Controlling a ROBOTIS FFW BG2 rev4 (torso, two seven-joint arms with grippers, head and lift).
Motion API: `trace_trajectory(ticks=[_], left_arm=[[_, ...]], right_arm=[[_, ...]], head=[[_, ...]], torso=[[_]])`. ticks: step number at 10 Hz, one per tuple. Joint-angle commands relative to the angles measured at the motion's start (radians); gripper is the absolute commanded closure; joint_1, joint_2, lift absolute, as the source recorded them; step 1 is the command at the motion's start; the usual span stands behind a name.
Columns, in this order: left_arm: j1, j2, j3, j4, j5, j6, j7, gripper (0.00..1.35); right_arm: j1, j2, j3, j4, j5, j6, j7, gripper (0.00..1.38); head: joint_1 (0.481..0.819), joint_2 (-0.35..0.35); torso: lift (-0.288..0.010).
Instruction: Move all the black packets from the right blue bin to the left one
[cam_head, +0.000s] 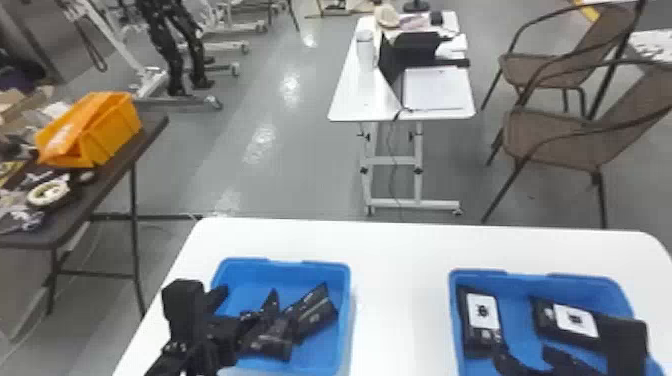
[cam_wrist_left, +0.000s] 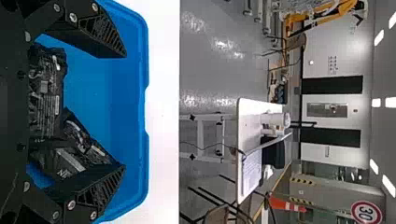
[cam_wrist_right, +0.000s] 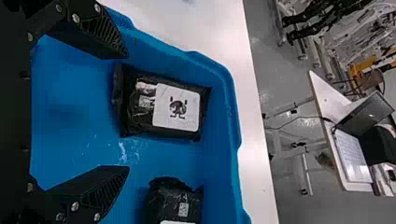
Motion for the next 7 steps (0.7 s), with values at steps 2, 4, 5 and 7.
trace_trajectory(ticks=[2,4,5,7], left_arm=[[-0.002,-0.004,-0.004,0.002,0.010,0.001,0.000,0.20],[-0.008,-0.004,-0.007,0.009,0.016,-0.011,-0.005,0.20],[-0.012,-0.004,-0.007,0.014,0.014,-0.014,-0.014,0.20],[-0.012,-0.004,-0.005,0.023,0.030,-0.026,-0.020,0.20]], right_arm=[[-0.081,-0.007,0.017,0.139,0.030,-0.052,0.006,0.19],[-0.165,-0.027,0.083,0.246,0.033,-0.072,0.042,0.19],[-0.191,-0.028,0.109,0.271,0.035,-0.077,0.044,0.19],[-0.251,-0.028,0.147,0.360,0.030,-0.094,0.045,0.19]], head=[[0.695,0.165],[0.695,0.162],[0.695,0.173],[0.695,0.187]], torso=[[0.000],[0.000],[0.000],[0.000]])
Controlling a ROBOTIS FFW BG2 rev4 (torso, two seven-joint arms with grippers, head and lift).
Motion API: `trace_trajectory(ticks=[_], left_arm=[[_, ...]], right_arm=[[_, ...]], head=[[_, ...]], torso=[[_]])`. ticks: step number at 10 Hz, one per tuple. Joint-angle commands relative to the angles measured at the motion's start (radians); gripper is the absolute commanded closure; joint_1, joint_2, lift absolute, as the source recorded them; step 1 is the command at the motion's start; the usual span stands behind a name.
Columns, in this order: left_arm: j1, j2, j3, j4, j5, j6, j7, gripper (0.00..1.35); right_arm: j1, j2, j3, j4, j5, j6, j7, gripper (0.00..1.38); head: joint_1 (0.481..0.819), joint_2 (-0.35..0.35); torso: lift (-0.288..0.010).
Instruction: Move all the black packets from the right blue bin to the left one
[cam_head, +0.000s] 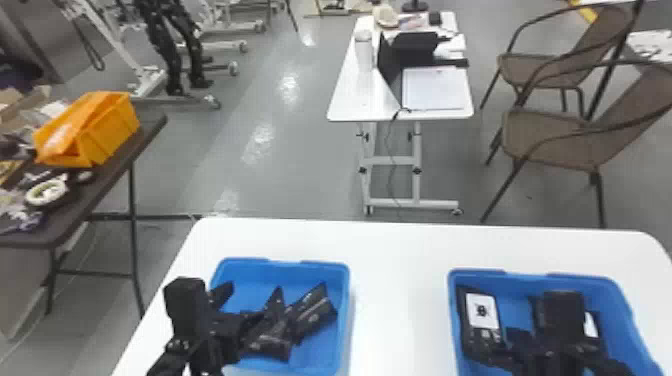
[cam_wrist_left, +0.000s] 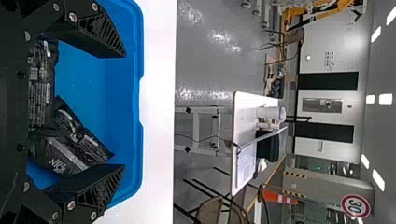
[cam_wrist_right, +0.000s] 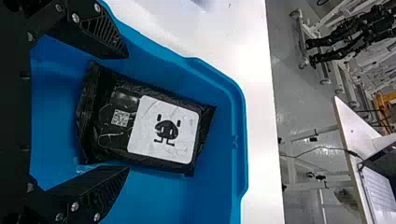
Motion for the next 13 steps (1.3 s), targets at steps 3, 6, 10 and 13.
trace_trajectory(ticks=[3,6,10,13], left_arm=[[-0.017,-0.004,0.006,0.035,0.041,0.024,-0.035,0.19],[-0.025,-0.004,0.002,0.049,0.056,0.004,-0.047,0.19],[-0.049,-0.004,0.006,0.016,0.159,0.060,-0.045,0.19],[-0.153,-0.004,-0.004,-0.045,0.269,0.298,-0.116,0.19]], right_arm=[[-0.116,0.004,0.050,0.187,0.002,-0.020,0.060,0.96],[-0.053,0.003,0.022,0.085,-0.023,-0.016,0.062,1.26],[0.234,-0.040,-0.105,-0.536,-0.024,0.239,0.066,1.28],[0.001,-0.108,0.058,-0.545,0.115,0.223,0.246,1.28]], head=[[0.695,0.205],[0.695,0.205],[0.695,0.179],[0.695,0.149]], torso=[[0.000],[0.000],[0.000],[0.000]])
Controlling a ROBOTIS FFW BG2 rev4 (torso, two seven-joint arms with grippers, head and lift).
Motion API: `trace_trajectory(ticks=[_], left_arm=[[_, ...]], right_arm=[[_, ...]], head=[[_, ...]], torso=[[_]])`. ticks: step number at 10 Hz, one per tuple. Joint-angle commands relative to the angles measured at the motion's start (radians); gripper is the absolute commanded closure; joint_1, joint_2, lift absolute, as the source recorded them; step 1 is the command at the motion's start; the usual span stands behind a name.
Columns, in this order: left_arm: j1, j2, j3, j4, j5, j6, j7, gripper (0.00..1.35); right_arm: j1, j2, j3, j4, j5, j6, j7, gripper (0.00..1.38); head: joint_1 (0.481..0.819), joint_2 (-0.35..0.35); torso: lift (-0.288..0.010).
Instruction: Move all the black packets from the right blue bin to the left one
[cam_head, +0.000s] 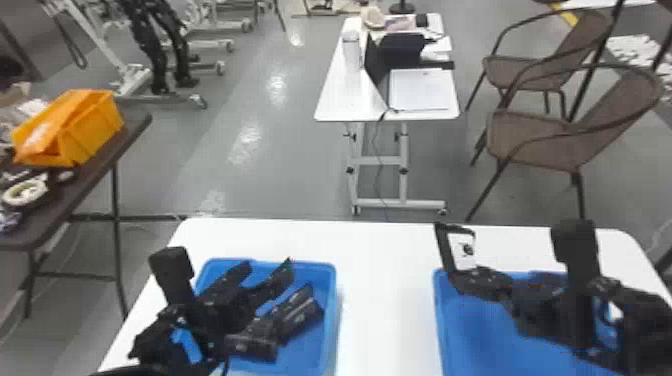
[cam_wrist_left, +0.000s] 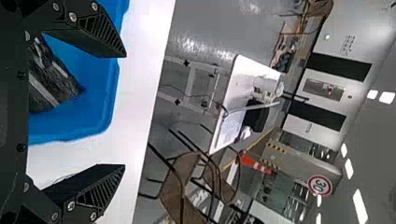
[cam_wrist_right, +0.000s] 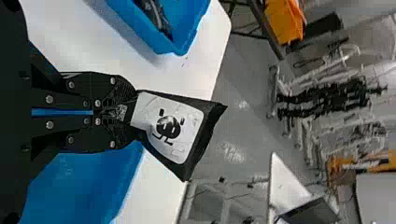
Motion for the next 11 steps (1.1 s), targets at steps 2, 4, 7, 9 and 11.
trace_trajectory(ticks=[2,4,7,9,11], left_arm=[[-0.108,0.074,-0.096,-0.006,0.133,0.102,-0.027,0.20],[-0.152,0.052,-0.110,-0.006,0.207,0.121,-0.030,0.20],[-0.166,0.052,-0.124,-0.007,0.262,0.142,-0.005,0.20],[-0.163,0.052,-0.118,-0.006,0.267,0.170,0.009,0.20],[-0.166,0.052,-0.116,-0.001,0.274,0.182,0.012,0.20]], right_arm=[[-0.209,-0.009,0.172,0.133,-0.006,-0.099,0.043,1.28],[-0.284,0.016,0.268,0.236,-0.032,-0.163,0.066,1.28],[-0.346,0.026,0.359,0.292,-0.080,-0.200,0.066,1.28],[-0.372,0.025,0.390,0.306,-0.092,-0.203,0.063,1.28],[-0.396,0.029,0.414,0.323,-0.107,-0.214,0.056,1.28]], head=[[0.695,0.142],[0.695,0.153],[0.695,0.185],[0.695,0.204],[0.695,0.214]], torso=[[0.000],[0.000],[0.000],[0.000],[0.000]])
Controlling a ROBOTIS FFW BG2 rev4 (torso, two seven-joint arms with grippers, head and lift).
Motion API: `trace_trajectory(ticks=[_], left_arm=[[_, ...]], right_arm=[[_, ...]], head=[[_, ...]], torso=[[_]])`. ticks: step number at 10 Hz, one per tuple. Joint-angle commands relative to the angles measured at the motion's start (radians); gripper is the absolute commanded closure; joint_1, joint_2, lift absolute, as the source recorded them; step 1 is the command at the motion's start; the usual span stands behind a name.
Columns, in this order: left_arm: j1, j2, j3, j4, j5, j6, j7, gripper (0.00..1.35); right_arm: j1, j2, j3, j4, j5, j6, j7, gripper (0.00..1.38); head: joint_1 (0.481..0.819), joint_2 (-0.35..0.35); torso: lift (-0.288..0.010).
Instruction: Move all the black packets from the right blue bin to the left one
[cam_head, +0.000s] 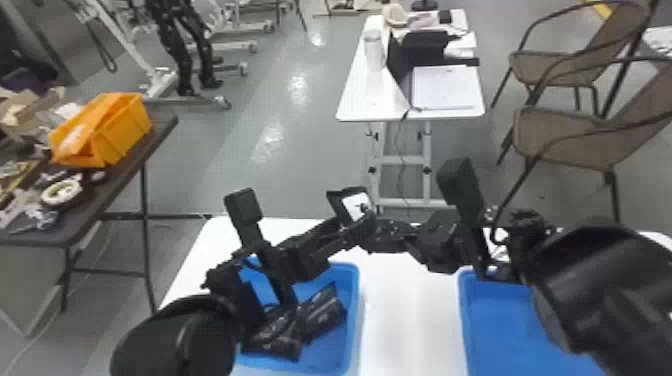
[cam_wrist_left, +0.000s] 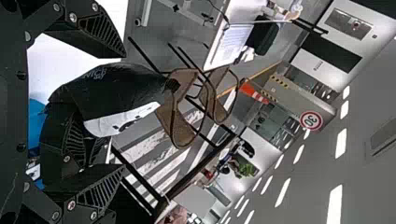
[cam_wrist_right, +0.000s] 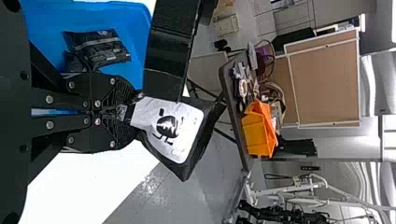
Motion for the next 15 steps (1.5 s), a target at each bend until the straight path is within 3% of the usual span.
trace_trajectory(ticks=[1,2,3,4,6,7,8,9,10,11,12,13,14,15], left_arm=[[-0.003,0.002,0.002,0.001,-0.010,-0.004,0.000,0.27],[-0.002,0.008,-0.001,-0.001,-0.024,-0.026,0.000,0.99],[0.003,0.002,-0.003,-0.004,-0.018,-0.020,0.033,1.19],[0.010,0.000,-0.006,-0.007,-0.024,-0.055,0.033,1.22],[0.029,-0.014,-0.006,-0.007,-0.023,-0.116,0.041,1.22],[0.043,-0.020,0.002,-0.008,-0.018,-0.144,0.050,1.22],[0.061,-0.031,0.016,-0.013,-0.030,-0.167,0.067,1.22],[0.086,-0.043,0.029,-0.027,-0.101,-0.212,0.081,1.22],[0.116,-0.058,0.046,-0.034,-0.227,-0.268,0.092,1.22],[0.167,-0.058,0.065,-0.034,-0.386,-0.347,0.118,1.22],[0.217,-0.058,0.092,-0.033,-0.520,-0.360,0.153,1.22],[0.250,-0.058,0.121,-0.016,-0.642,-0.368,0.147,1.22],[0.268,-0.058,0.134,0.007,-0.659,-0.383,0.147,1.08],[0.277,-0.058,0.141,0.019,-0.650,-0.396,0.150,0.59]], right_arm=[[-0.018,0.001,0.016,0.013,-0.011,-0.008,0.000,1.28],[-0.022,0.001,0.019,0.019,-0.017,-0.010,0.000,1.28],[-0.022,0.001,0.019,0.019,-0.017,-0.013,0.000,1.28],[-0.020,0.003,0.019,0.020,-0.018,-0.013,0.000,1.28],[-0.018,0.007,0.019,0.031,-0.025,-0.014,0.002,1.28],[-0.015,0.010,0.016,0.040,-0.028,-0.023,0.002,1.05],[-0.008,0.015,0.005,0.053,-0.031,-0.036,0.003,0.47],[0.018,0.020,-0.030,0.040,-0.017,-0.042,0.003,0.03],[0.067,0.029,-0.099,0.004,0.023,-0.049,-0.003,0.05],[0.144,0.037,-0.191,-0.062,0.043,-0.033,-0.057,0.18],[0.242,0.053,-0.292,-0.147,0.090,-0.002,-0.115,0.25],[0.322,0.070,-0.380,-0.188,0.129,0.018,-0.123,0.28],[0.391,0.073,-0.442,-0.236,0.173,0.030,-0.124,0.29],[0.454,0.087,-0.499,-0.263,0.225,0.039,-0.127,0.29]], head=[[0.695,0.220],[0.695,0.226],[0.695,0.229],[0.695,0.236],[0.695,0.239],[0.695,0.240],[0.695,0.247],[0.695,0.257],[0.695,0.267],[0.695,0.273],[0.695,0.280],[0.695,0.283],[0.695,0.281],[0.695,0.277]], torso=[[0.000],[0.000],[0.000],[0.000],[0.000],[0.000],[0.000],[0.000],[0.000],[0.000],[0.000],[0.000],[0.000],[0.000]])
